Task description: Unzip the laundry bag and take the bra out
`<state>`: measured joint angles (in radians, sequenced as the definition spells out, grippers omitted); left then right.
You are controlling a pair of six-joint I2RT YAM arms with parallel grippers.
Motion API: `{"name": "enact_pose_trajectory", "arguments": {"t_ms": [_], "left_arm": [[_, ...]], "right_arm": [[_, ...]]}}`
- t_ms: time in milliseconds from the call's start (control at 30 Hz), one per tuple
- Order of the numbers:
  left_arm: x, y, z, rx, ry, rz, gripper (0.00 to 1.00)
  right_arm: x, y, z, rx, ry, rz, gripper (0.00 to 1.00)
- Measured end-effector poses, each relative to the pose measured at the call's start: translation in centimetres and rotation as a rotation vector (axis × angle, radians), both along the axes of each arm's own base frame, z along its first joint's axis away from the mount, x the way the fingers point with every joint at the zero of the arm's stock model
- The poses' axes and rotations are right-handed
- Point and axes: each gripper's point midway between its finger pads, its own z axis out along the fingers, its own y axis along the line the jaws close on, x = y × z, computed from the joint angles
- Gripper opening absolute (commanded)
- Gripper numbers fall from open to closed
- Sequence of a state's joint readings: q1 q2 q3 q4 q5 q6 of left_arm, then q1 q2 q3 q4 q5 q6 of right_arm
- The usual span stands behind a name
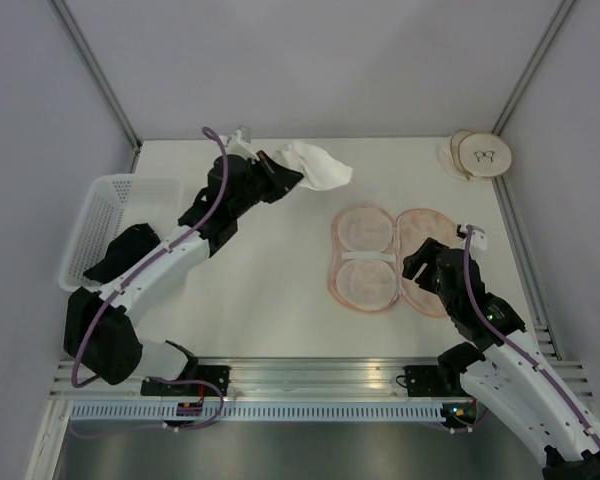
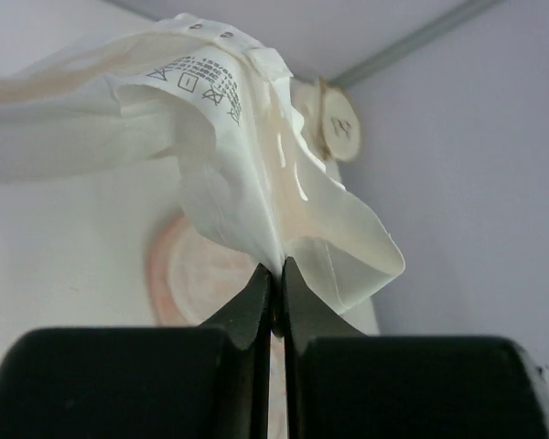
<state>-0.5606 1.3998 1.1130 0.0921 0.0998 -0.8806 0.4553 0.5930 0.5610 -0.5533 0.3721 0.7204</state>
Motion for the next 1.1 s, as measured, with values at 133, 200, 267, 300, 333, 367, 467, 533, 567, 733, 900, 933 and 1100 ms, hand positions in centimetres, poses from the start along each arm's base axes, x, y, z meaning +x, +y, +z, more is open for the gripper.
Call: {"name": "enact_pose_trajectory", "arguments": {"t_ms": [133, 200, 267, 300, 333, 367, 467, 533, 567, 733, 900, 933, 1100], "left_arm": [[2.5, 7.8, 2.9, 0.135, -0.092, 0.205, 0.02], [2.8, 11.6, 3.9, 0.202, -0.12, 0.308, 0.02], [3.0, 15.2, 4.4, 0.251, -0.13, 0.409, 0.02], [3.0, 17.2, 4.6, 0.276, -0.127, 0.466, 0.02], [3.1, 19.4, 4.8, 0.294, -0.123, 0.528, 0.02], [3.1, 21.5, 4.7, 0.308, -0.114, 0.587, 0.02], [2.5, 27.6, 3.3, 0.342, -0.064, 0.754, 0.02], [1.8, 31.3, 1.2, 0.366, -0.007, 0.85, 0.02], [1.4, 32.9, -0.2, 0.376, 0.032, 0.89, 0.02], [0.2, 37.7, -6.4, 0.423, 0.223, 1.02, 0.02], [0.2, 39.3, -10.2, 0.433, 0.333, 1.067, 0.02], [0.0, 39.6, -11.2, 0.435, 0.359, 1.075, 0.02], [-0.5, 40.8, -16.3, 0.449, 0.495, 1.095, 0.02]], "right_arm": [[0.3, 0.9, -0.2, 0.01, 0.001, 0.041, 0.74], [0.3, 1.3, -0.6, 0.011, 0.016, 0.063, 0.74], [0.4, 1.7, -1.0, 0.01, 0.032, 0.086, 0.73], [0.5, 1.9, -1.2, 0.008, 0.039, 0.097, 0.73], [0.5, 2.1, -1.4, 0.008, 0.047, 0.107, 0.73], [0.5, 2.3, -1.7, 0.005, 0.056, 0.117, 0.73], [0.6, 2.8, -2.1, 0.004, 0.074, 0.145, 0.72], [0.6, 3.2, -2.2, 0.006, 0.08, 0.163, 0.72], [0.7, 3.3, -2.3, 0.009, 0.08, 0.169, 0.72], [0.7, 4.0, -2.6, 0.024, 0.09, 0.2, 0.72], [0.6, 4.4, -2.7, 0.03, 0.096, 0.221, 0.72], [0.6, 4.4, -2.7, 0.029, 0.097, 0.223, 0.72], [0.5, 4.3, -2.6, 0.023, 0.09, 0.232, 0.72]]}}
